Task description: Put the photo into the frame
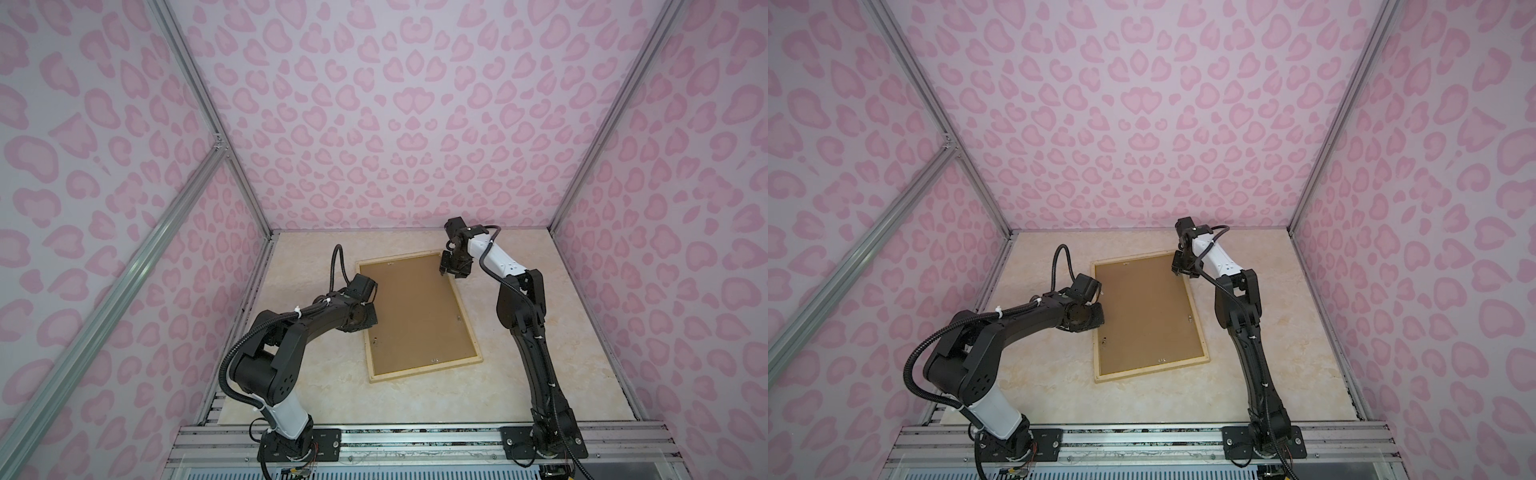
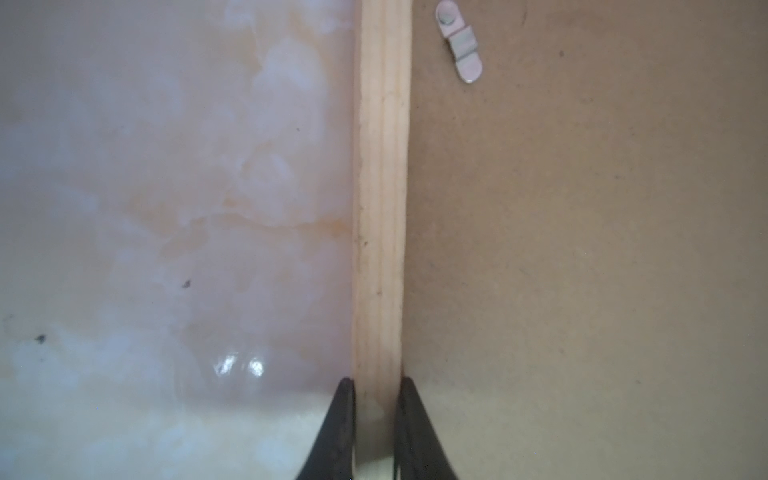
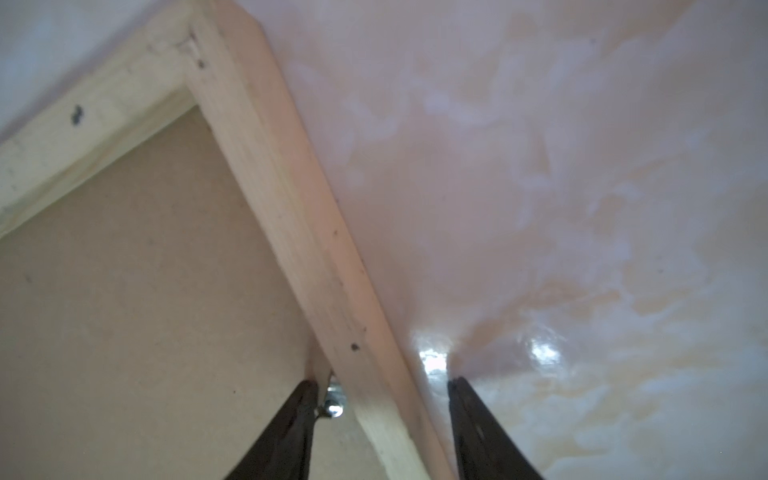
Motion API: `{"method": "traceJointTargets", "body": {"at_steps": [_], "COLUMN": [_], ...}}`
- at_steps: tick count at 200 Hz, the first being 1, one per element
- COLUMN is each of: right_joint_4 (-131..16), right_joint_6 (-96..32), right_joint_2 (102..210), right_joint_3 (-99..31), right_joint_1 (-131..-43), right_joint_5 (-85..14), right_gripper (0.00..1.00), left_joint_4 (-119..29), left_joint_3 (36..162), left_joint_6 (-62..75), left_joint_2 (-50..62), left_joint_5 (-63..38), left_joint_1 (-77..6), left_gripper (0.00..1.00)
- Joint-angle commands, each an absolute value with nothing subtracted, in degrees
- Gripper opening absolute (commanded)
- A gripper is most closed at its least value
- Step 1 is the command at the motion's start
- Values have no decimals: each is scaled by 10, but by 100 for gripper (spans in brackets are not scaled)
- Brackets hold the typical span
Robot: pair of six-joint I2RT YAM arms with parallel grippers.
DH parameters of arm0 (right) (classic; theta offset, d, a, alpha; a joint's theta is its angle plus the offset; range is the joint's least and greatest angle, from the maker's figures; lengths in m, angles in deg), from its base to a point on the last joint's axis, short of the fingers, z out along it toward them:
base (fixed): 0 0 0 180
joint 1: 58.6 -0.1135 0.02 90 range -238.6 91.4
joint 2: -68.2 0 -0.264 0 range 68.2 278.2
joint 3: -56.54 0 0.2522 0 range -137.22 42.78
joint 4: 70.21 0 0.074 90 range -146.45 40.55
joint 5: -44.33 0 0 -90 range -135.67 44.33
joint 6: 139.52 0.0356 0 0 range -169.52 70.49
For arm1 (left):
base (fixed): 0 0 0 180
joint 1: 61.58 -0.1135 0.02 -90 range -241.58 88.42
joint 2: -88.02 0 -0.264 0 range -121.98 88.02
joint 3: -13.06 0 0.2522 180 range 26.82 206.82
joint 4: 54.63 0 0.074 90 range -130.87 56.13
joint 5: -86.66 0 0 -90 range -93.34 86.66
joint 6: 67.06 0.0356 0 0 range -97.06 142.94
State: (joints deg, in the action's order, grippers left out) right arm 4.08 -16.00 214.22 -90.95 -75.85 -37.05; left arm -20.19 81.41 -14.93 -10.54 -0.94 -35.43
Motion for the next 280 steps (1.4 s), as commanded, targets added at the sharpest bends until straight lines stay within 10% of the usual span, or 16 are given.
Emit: {"method": "traceJointTargets", "body": {"at_steps": [1, 157, 280], "right_joint_4": [47, 28, -3], "right_joint_6": [-134, -86, -64], "right_joint_2": [2150, 2126, 2099], "right_joint_3": [-912, -882, -818], "right_joint_1": [-752, -737, -743], "right_joint_5": [-371, -388, -386], "right_gripper": [53, 39, 3], "left_joint_4": [-178, -184, -196], "left_joint_3": [804, 803, 818], "left_joint_6": [-160, -165, -176], "left_joint_2": [-123, -128, -144], "left_joint_5": [-55, -58, -68], "left_joint_1": [-351, -349, -344], "left_gripper": [6, 6, 6]}}
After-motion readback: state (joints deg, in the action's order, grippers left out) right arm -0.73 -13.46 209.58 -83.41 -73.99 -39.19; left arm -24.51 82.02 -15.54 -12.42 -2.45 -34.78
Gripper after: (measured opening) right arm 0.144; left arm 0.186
